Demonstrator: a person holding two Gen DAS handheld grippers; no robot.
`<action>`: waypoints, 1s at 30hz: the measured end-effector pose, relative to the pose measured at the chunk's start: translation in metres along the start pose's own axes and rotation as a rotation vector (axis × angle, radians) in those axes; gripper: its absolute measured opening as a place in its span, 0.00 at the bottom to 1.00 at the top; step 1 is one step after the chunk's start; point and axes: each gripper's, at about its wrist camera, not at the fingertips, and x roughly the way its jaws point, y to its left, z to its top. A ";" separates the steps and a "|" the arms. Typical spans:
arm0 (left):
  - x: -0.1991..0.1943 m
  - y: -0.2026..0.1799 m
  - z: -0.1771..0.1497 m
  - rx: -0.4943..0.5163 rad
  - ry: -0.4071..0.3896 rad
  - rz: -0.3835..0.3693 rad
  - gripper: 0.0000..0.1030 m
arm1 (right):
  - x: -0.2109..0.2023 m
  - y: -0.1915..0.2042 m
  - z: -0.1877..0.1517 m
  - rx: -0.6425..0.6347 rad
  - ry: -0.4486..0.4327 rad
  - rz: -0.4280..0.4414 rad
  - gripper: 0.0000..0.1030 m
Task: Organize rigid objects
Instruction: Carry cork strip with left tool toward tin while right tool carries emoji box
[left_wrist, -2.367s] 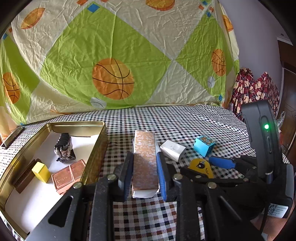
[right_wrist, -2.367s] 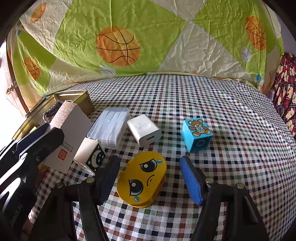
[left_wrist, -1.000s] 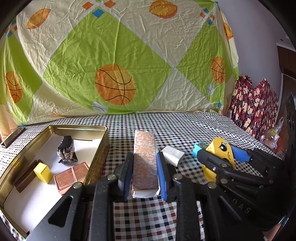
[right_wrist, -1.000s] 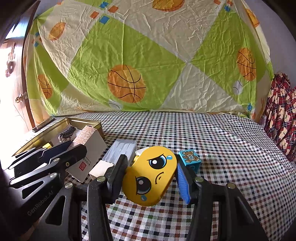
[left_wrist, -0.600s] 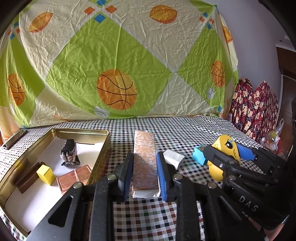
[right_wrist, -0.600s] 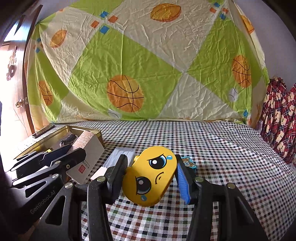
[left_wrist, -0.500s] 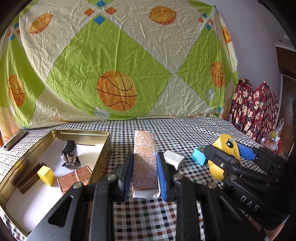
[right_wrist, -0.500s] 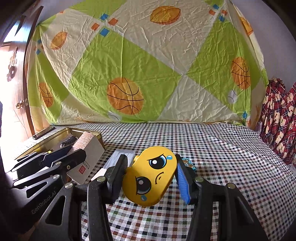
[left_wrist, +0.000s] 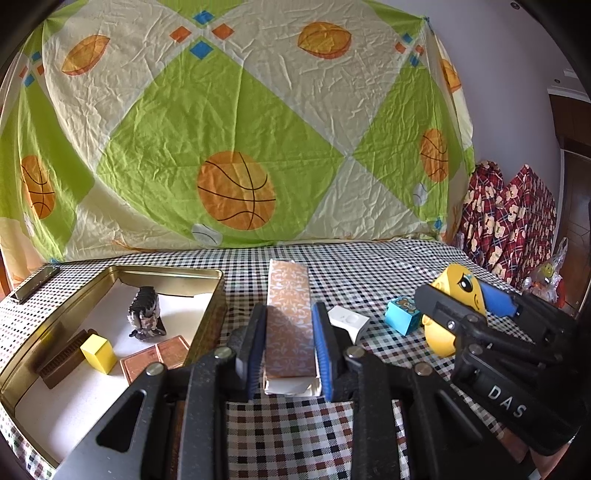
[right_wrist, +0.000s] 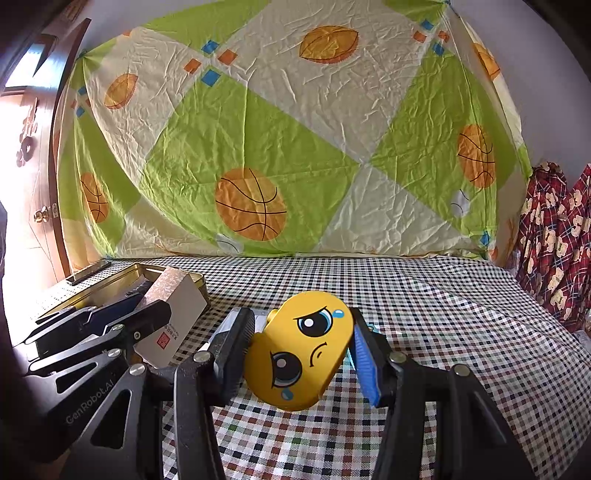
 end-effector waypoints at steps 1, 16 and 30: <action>-0.001 0.000 0.000 0.001 -0.004 0.001 0.23 | -0.001 0.000 0.000 0.000 -0.004 0.000 0.52; -0.009 0.000 -0.001 0.003 -0.048 0.015 0.23 | -0.009 0.000 0.000 -0.002 -0.047 0.000 0.52; -0.016 0.006 0.000 -0.009 -0.084 0.025 0.23 | -0.017 0.001 -0.001 -0.007 -0.093 -0.002 0.52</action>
